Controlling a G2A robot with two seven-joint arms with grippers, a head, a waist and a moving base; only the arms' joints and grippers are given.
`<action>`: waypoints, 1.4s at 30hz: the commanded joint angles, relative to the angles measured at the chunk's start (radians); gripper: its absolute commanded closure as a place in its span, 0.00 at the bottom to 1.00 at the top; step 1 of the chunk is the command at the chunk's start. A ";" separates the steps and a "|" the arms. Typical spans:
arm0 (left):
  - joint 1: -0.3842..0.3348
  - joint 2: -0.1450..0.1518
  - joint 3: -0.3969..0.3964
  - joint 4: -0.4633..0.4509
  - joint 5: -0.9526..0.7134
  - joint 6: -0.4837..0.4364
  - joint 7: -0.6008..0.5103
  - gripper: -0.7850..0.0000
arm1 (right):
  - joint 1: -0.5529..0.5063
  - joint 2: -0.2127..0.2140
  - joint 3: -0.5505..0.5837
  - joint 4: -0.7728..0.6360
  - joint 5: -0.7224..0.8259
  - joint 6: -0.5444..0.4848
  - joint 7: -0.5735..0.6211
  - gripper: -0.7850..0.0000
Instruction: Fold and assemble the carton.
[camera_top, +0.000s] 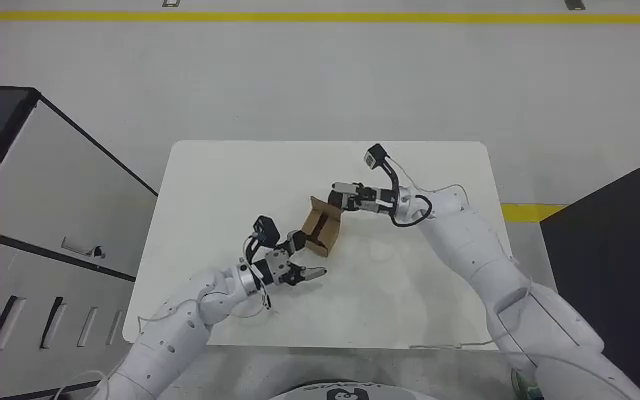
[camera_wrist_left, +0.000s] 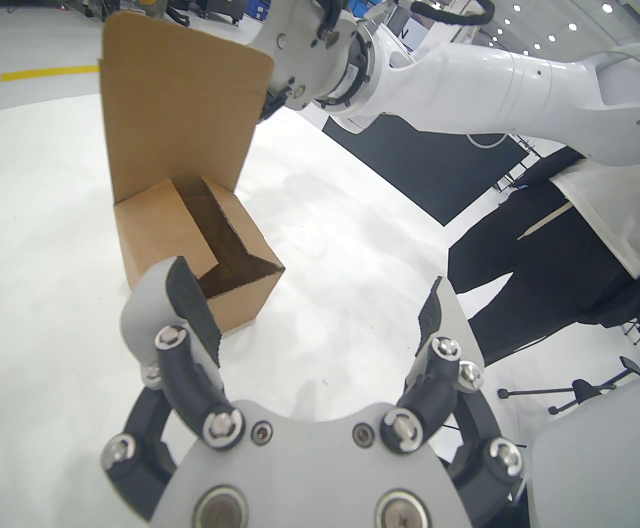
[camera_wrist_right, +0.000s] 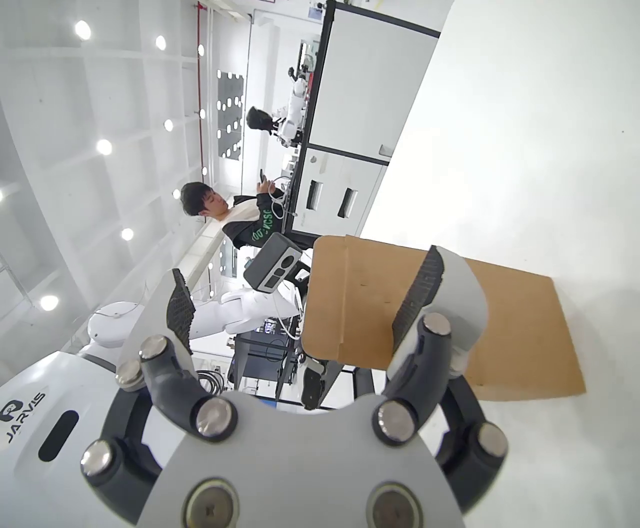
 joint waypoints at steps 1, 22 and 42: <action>0.002 -0.001 -0.004 0.003 0.000 0.004 0.015 0.00 | -0.008 0.004 0.004 -0.010 -0.003 0.003 0.003 0.00; 0.009 -0.005 -0.038 0.039 0.024 0.014 0.092 0.00 | -0.084 0.040 0.065 -0.096 -0.034 0.014 0.014 0.00; 0.053 0.004 -0.085 0.019 0.033 0.058 0.056 1.00 | -0.125 0.053 0.124 -0.162 -0.031 -0.017 -0.032 0.00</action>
